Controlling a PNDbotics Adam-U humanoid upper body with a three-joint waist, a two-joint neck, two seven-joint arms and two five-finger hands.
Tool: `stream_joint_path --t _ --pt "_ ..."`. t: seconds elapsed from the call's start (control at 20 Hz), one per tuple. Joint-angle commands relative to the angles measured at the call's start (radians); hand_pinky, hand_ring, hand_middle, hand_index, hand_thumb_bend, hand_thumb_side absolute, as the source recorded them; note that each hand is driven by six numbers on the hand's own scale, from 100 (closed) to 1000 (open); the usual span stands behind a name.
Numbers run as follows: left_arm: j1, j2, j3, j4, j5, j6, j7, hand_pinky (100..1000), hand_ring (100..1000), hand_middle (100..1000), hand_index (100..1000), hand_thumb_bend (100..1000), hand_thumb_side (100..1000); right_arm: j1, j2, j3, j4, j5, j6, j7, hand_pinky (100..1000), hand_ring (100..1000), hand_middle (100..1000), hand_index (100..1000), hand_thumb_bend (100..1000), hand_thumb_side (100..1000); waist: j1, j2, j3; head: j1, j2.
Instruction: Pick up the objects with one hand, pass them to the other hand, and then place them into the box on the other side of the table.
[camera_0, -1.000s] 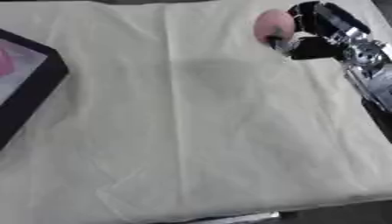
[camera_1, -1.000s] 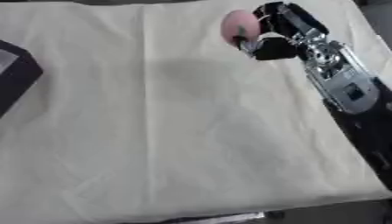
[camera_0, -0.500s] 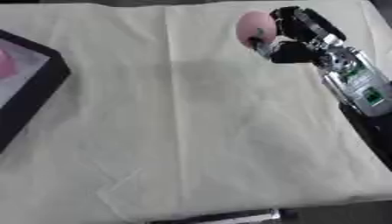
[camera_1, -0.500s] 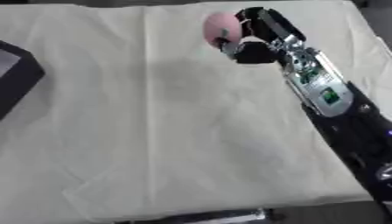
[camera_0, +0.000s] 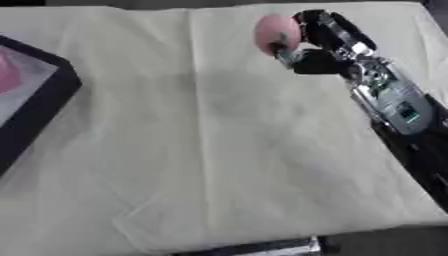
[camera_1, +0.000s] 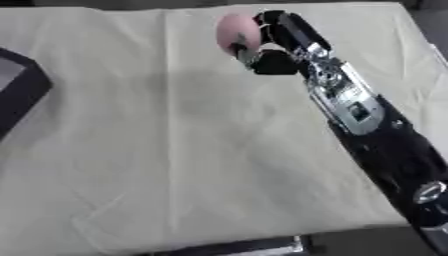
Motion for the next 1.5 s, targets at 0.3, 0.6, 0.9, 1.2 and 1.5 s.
stream_joint_path --t 0.3,0.6,0.9,1.2,1.5 --pt "-0.039 0.04 -0.02 -0.016 -0.005 0.015 -0.061 801 658 664 731 402 496 -0.04 0.009 0.033 -0.009 0.013 -0.022 -0.002 788 639 638 567 202 100 0.014 -0.043 -0.003 0.003 -0.003" --pt "-0.087 0.025 -0.065 -0.014 -0.021 0.016 -0.137 801 661 665 734 405 508 -0.059 0.034 0.061 -0.005 0.016 -0.043 -0.012 788 643 645 571 200 100 0.017 -0.046 0.004 0.001 -0.003" --pt "-0.151 -0.005 -0.125 -0.02 -0.059 0.016 -0.23 800 671 675 741 416 518 -0.076 0.052 0.082 0.003 0.029 -0.052 -0.016 789 645 649 572 196 100 0.021 -0.048 0.014 -0.003 -0.003" --pt "-0.215 -0.051 -0.185 -0.01 -0.092 0.018 -0.311 801 680 684 748 421 532 -0.089 0.065 0.099 0.014 0.048 -0.057 -0.013 791 648 651 573 196 100 0.025 -0.051 0.023 -0.006 -0.003" --pt "-0.264 -0.1 -0.24 -0.002 -0.118 0.021 -0.375 801 687 690 753 420 546 -0.102 0.078 0.112 0.023 0.061 -0.059 -0.015 791 648 652 574 193 100 0.028 -0.051 0.028 -0.004 -0.003"
